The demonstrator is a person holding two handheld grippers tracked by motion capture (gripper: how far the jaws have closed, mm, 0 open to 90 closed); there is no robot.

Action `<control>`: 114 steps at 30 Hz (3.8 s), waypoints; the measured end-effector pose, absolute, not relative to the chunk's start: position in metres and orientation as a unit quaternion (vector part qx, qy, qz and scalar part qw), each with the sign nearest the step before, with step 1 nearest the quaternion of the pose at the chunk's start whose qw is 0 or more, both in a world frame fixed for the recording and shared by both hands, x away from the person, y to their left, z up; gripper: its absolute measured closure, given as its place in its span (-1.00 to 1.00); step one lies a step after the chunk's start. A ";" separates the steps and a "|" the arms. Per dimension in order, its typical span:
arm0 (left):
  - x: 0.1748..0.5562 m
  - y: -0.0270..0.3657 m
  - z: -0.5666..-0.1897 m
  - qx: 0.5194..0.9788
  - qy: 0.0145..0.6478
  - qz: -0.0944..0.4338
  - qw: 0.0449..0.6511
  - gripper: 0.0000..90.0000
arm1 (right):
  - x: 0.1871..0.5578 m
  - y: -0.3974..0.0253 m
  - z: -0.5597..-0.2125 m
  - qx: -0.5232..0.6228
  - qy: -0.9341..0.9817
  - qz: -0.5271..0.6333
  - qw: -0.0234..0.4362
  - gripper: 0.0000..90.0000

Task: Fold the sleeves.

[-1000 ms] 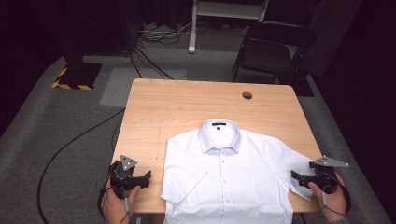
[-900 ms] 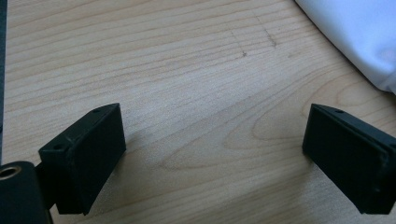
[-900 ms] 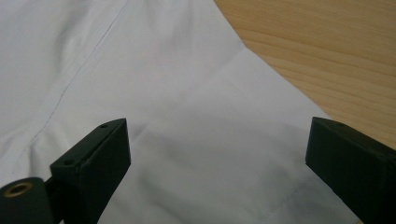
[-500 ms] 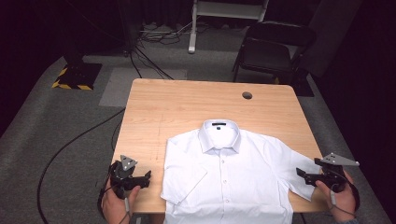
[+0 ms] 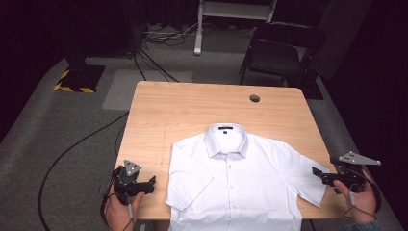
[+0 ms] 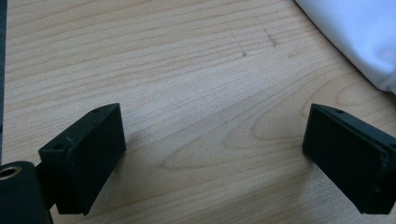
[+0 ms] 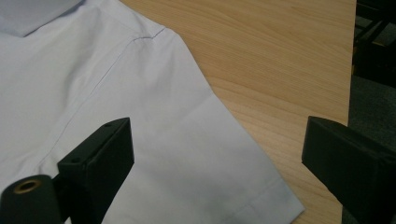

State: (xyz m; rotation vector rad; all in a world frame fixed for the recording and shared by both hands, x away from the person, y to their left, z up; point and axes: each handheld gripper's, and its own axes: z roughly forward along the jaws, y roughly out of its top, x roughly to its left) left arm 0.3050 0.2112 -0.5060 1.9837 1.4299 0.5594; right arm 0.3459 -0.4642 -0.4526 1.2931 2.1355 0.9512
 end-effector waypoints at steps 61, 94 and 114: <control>0.305 0.211 -0.506 0.752 0.541 0.212 0.311 -0.87 | 0.351 -0.478 -0.476 0.499 0.773 0.328 0.213 0.95; 0.305 0.211 -0.506 0.752 0.541 0.212 0.311 -0.87 | 0.334 -0.445 -0.419 0.462 0.774 0.365 0.233 0.95; 0.305 0.211 -0.506 0.752 0.541 0.212 0.311 -0.87 | 0.328 -0.406 -0.396 0.420 0.788 0.389 0.226 0.94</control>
